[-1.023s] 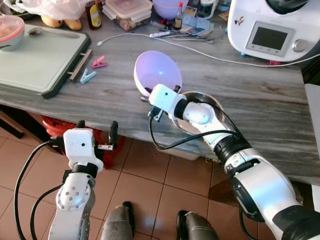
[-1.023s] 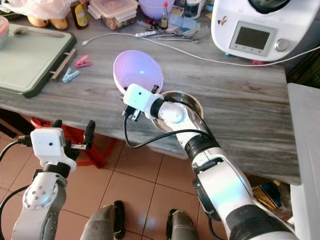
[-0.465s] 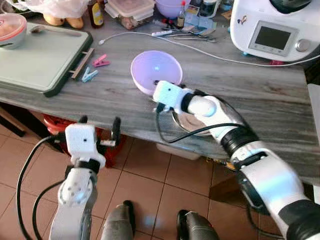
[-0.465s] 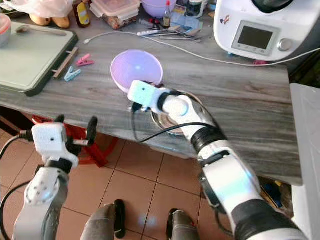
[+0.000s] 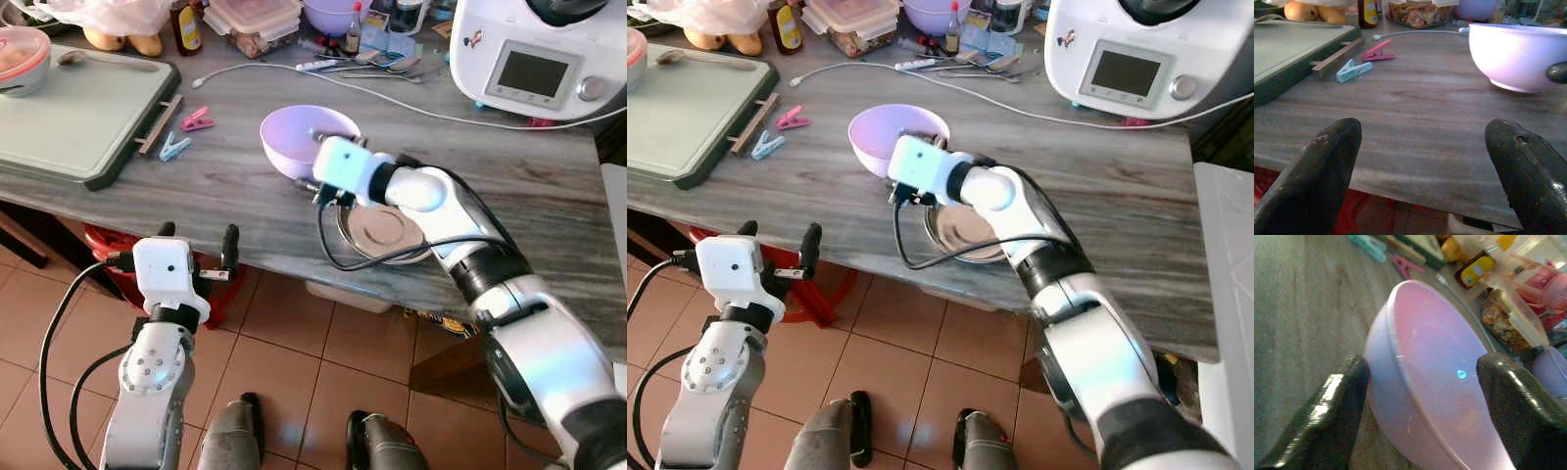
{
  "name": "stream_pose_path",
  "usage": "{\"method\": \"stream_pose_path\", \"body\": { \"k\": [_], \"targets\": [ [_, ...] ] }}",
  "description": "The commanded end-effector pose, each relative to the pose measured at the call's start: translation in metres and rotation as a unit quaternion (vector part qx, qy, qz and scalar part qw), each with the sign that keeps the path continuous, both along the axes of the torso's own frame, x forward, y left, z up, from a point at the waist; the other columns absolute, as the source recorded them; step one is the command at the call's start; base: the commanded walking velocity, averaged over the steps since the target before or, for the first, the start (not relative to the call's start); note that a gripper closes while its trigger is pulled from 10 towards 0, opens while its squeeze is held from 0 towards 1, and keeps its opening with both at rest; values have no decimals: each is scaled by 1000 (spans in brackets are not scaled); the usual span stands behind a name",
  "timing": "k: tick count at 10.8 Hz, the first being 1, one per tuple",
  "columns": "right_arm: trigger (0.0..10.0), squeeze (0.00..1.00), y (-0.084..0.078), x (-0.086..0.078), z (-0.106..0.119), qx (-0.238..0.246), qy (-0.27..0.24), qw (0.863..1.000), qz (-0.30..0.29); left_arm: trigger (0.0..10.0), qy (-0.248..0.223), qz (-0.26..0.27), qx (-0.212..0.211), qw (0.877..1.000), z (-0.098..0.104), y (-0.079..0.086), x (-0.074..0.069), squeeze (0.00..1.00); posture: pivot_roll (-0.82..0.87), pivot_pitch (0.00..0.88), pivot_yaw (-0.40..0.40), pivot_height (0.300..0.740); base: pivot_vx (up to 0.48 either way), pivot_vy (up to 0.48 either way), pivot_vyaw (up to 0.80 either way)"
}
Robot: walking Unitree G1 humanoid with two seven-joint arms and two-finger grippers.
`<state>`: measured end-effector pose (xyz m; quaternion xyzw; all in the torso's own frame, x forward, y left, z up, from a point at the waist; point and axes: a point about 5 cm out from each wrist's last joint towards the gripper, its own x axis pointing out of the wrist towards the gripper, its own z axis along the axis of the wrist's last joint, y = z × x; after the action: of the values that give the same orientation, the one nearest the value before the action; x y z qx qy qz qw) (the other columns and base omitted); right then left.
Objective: Setting the table
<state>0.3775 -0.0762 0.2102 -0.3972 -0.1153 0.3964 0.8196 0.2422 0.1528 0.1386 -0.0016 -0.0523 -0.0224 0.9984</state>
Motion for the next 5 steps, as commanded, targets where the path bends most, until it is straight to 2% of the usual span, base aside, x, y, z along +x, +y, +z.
{"method": "stream_pose_path", "body": {
  "k": [1, 3, 5],
  "targets": [
    [10000, 1000, -4, -3, 5, 18, -6, 1000, -2, 10000, 11, 4, -2, 1000, -6, 0, -2, 0, 85, 193, -22, 740, 0, 0, 0],
    [10000, 1000, -11, -17, 6, 74, -18, 997, -17, 10000, 10, -1, -6, 1000, -7, -3, 0, 0, 75, 190, -17, 740, 0, 0, 0],
    [10000, 1000, -20, -32, 5, 119, -38, 989, -75, 10000, 8, 0, -5, 1000, -6, -1, 0, 0, 69, 194, -15, 740, 0, 0, 0]
  ]
}}
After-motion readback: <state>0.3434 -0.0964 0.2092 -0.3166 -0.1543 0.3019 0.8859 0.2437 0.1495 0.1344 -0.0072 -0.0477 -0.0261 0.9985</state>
